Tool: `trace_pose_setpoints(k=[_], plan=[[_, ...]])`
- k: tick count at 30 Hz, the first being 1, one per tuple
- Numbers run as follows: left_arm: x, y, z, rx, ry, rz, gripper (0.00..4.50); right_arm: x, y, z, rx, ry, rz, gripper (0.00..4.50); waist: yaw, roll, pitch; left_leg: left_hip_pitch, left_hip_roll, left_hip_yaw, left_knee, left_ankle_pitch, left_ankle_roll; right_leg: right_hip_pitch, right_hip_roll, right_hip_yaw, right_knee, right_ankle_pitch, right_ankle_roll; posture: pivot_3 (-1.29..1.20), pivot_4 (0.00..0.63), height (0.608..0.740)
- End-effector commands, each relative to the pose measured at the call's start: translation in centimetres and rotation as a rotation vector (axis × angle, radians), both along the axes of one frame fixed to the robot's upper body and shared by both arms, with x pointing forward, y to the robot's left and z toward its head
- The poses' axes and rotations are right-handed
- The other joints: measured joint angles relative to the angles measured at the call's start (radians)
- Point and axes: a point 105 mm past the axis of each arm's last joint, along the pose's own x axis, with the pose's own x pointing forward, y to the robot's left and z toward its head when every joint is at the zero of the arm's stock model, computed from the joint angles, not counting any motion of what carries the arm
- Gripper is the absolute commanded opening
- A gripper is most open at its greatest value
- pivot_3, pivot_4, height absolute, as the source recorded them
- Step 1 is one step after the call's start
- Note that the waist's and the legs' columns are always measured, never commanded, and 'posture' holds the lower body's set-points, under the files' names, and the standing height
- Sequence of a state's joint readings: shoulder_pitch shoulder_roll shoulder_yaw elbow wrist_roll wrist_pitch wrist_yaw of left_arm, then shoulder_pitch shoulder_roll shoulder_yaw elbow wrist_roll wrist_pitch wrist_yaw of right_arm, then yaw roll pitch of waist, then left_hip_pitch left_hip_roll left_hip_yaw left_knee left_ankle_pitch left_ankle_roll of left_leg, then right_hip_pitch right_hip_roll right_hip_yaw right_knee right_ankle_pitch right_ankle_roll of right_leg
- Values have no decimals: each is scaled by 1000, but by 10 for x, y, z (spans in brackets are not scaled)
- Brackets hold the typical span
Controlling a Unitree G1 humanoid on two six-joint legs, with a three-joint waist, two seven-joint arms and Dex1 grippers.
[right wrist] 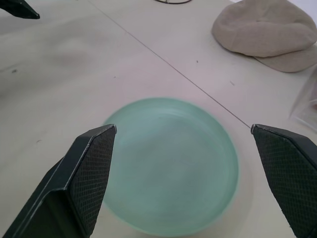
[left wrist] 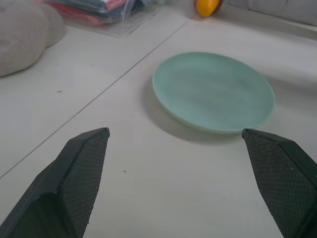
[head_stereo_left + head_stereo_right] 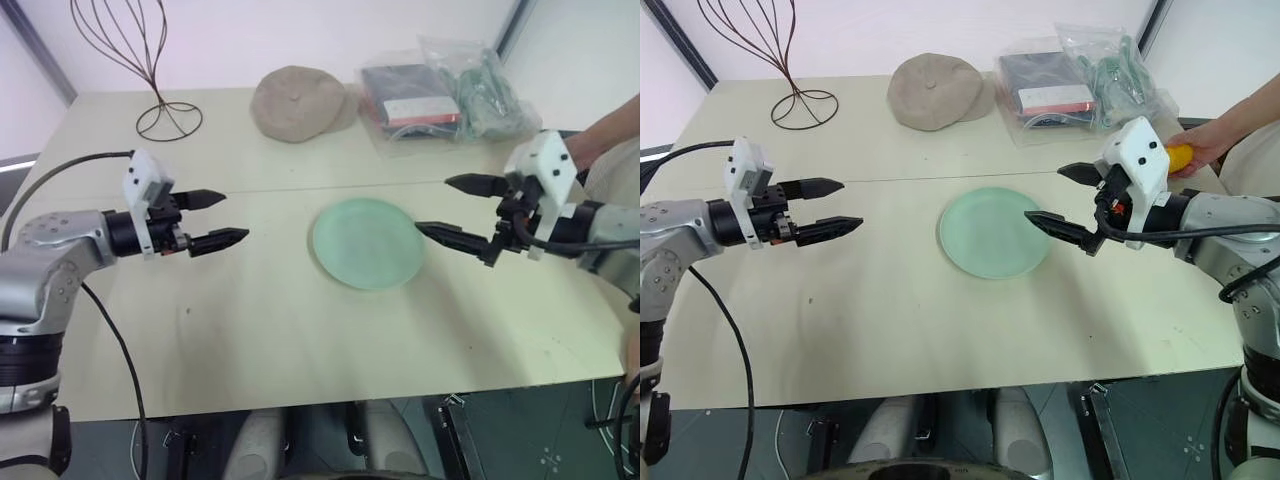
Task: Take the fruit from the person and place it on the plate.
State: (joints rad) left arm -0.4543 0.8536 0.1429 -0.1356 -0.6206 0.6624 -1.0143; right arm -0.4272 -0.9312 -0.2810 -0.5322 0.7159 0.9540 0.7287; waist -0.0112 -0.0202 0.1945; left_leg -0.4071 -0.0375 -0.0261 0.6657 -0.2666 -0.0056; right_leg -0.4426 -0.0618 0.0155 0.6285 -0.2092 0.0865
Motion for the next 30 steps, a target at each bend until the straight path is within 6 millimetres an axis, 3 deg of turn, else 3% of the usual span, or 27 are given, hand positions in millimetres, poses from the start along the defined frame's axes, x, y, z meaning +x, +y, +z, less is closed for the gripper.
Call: trace_pose_setpoints(k=[1, 30], plan=[[-1, -5, 10, 6, -50, -36, 4500, -6, 0, 11, -13, -54, -3, 4458, 0, 0, 0, 0, 0, 0, 0, 0, 0, 0, 0, 0, 0, 0, 0, 0, 150, 740], [6, -5, 19, -16, -65, -44, 4500, -11, -5, 7, -1, -51, -44, 4458, 0, 0, 0, 0, 0, 0, 1, 0, 0, 0, 0, 0, 0, 0, 0, 0, 150, 740]])
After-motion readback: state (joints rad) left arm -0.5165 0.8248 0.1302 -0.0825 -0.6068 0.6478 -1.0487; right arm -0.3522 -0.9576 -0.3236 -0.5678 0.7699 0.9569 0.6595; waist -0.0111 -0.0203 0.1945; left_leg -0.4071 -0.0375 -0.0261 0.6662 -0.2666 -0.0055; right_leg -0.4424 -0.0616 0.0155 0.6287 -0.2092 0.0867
